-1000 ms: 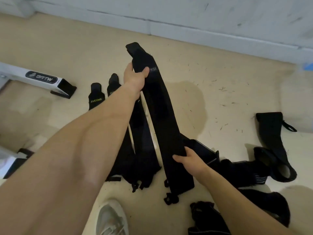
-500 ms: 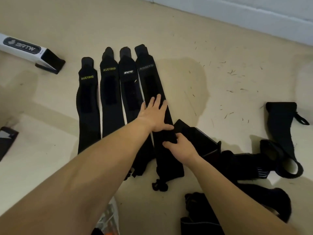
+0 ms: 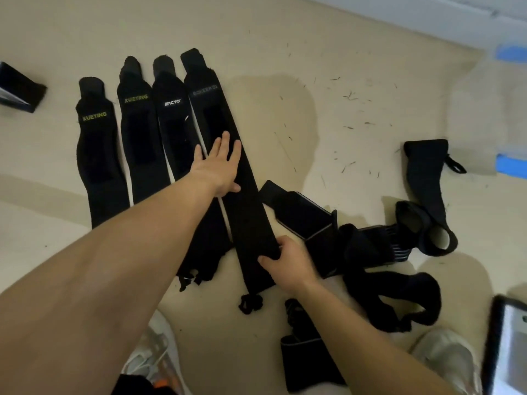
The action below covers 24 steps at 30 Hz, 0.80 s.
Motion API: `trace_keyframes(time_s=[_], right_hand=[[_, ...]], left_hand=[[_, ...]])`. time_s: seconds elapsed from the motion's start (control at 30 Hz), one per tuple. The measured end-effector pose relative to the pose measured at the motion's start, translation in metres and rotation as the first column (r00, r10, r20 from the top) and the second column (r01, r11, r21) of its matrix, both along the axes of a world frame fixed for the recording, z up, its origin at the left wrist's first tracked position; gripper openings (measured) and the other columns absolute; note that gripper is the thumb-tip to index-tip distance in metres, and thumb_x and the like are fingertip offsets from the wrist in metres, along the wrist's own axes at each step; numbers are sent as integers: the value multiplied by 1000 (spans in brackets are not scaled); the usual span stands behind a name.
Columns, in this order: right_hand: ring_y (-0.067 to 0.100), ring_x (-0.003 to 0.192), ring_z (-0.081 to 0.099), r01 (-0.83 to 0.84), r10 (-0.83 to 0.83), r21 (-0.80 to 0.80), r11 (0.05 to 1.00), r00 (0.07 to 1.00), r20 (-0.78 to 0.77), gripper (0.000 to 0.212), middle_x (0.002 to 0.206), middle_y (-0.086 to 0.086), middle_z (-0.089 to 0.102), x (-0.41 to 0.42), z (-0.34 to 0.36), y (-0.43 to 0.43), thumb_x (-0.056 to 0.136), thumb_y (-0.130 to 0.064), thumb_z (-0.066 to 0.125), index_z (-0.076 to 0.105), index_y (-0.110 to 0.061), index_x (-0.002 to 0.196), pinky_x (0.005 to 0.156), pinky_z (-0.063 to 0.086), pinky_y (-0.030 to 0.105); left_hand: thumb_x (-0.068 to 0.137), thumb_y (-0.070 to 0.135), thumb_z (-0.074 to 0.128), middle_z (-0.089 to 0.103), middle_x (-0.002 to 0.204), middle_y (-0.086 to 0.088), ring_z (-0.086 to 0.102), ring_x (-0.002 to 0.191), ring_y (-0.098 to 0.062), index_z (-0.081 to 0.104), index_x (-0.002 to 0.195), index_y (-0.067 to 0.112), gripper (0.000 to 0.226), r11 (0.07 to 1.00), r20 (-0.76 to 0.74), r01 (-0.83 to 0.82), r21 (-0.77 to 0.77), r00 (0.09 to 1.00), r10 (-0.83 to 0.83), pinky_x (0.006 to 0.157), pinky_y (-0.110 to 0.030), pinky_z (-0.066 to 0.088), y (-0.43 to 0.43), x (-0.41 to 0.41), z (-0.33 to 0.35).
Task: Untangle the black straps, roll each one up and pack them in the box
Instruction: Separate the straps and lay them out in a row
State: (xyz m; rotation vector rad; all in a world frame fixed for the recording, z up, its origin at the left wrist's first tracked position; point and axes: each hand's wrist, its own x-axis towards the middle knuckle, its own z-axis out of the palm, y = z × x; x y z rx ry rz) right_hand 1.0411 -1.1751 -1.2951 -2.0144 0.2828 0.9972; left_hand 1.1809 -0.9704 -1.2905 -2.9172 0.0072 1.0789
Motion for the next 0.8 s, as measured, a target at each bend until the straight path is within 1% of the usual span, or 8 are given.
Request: trace_keyframes(time_s=[0.07,0.17,0.3,0.37,0.47,0.6,0.7,0.8], right_hand=[[5,89,58,17,-10,-75,997,996,93,42,105,-10,58,-10,7,1,95,-25,67,53,-18,134,68,50,15],[11,99,60,-21,54,-164,986,979,197,39,119,-4,59,-15,23,-4,97,-26,62,52,-20,134,82,56,28],[17,96,64,-4,44,-170,985,971,235,26,112,-3,65,-1,48,-30,96,-23,55,60,-21,121,82,58,37],[20,89,65,34,13,-153,988,956,294,17,100,0,67,7,59,-49,93,-19,52,64,-19,104,75,57,37],[18,91,59,10,83,-241,971,924,373,13,96,-1,60,10,68,-84,91,-13,50,63,-16,91,71,48,35],[28,117,54,-160,267,-353,922,922,280,34,133,2,53,-4,64,-129,90,-17,54,64,-23,122,95,48,38],[33,129,44,-310,404,-450,838,906,128,50,151,-2,41,-13,60,-149,93,-26,54,51,-28,143,104,45,45],[34,137,39,-296,359,-442,847,931,64,57,160,-3,34,-17,59,-160,94,-30,53,46,-24,150,112,39,45]], left_hand=[[97,32,68,-27,167,-17,-15,157,-33,-18,162,15,109,999,22,4,40,1000,-5,125,-63,1,-7,-3,2],[94,11,66,-12,170,-21,-4,158,-39,-2,163,11,97,996,123,75,52,989,-81,126,-61,7,-32,-18,8],[92,21,66,33,154,-13,37,140,-34,46,145,13,57,978,248,158,-139,961,-120,110,-48,42,-90,-47,27],[95,29,64,50,136,-7,52,121,-27,58,131,16,38,934,175,7,-357,983,60,97,-41,51,-123,-57,35],[95,30,67,64,128,-3,60,113,-20,61,127,16,36,743,-110,-326,-585,939,325,93,-31,49,-163,-79,37],[90,28,77,66,123,-6,62,116,-22,51,138,11,57,644,-238,-504,-576,857,457,95,-30,48,-186,-107,34],[86,28,83,66,129,-9,62,119,-25,55,139,6,64,698,-263,-500,-513,865,426,105,-37,49,-189,-119,39],[85,36,82,60,140,-10,58,127,-26,57,141,7,68,747,-304,-460,-480,886,350,111,-38,45,-192,-129,43]])
